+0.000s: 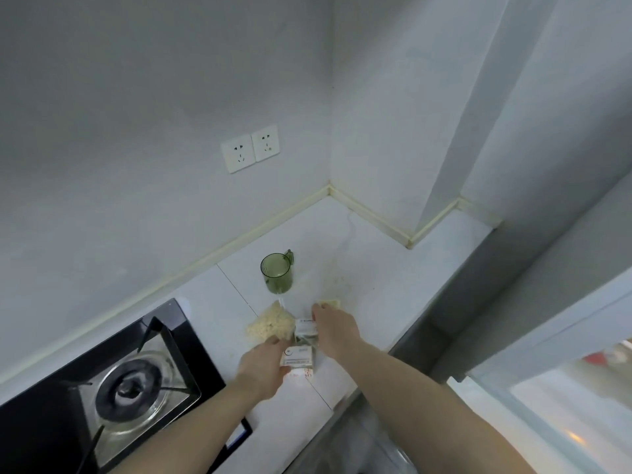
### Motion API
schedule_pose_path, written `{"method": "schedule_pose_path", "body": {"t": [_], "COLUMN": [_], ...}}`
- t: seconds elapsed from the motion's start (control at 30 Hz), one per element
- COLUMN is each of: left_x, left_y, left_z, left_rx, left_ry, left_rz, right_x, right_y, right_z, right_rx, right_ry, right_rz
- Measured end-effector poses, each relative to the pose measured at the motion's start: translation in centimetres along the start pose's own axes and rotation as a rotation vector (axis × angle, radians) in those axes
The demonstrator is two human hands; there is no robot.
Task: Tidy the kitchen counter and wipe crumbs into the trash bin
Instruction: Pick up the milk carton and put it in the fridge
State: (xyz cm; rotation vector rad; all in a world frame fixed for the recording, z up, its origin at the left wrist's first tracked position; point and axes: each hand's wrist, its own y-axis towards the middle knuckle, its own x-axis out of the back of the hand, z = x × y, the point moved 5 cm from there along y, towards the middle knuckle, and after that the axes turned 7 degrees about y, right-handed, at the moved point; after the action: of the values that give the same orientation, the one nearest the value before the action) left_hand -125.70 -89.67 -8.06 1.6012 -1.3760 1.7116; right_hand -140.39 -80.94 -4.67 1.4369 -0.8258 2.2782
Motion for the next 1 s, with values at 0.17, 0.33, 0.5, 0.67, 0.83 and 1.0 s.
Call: {"method": "schedule_pose_path", "body": {"t": [0.17, 0.33, 0.5, 0.67, 0.83, 1.0], "left_x": [0.4, 0.7, 1.7, 4.7, 8.1, 11.2], "left_y": [0.9, 0.7, 0.4, 0.2, -0.9, -3.3], "left_z": [0.1, 0.0, -1.8, -6.7, -13.9, -21.2], "left_rx": [-0.060, -0.117, -0.250, -0.403, -0.583, -0.741], "left_ry": [0.074, 0.027, -0.029, -0.125, -0.269, -0.348], "left_rz": [0.043, 0.031, -0.014, -0.067, -0.085, -0.100], "right_x": [-1.0, -1.0, 0.8, 4.3, 7.9, 11.5], "right_y": [0.5, -2.1, -8.7, -16.6, -24.3, -31.3], "right_z": [-0.4, -1.7, -5.2, -8.5, -11.6, -14.9], "right_rx": [-0.055, -0.163, -0.285, -0.418, -0.522, -0.635], "right_ry": [-0.054, 0.122, 0.300, 0.412, 0.490, 0.542], "right_rz": [0.007, -0.024, -0.170, -0.331, -0.506, -0.698]}}
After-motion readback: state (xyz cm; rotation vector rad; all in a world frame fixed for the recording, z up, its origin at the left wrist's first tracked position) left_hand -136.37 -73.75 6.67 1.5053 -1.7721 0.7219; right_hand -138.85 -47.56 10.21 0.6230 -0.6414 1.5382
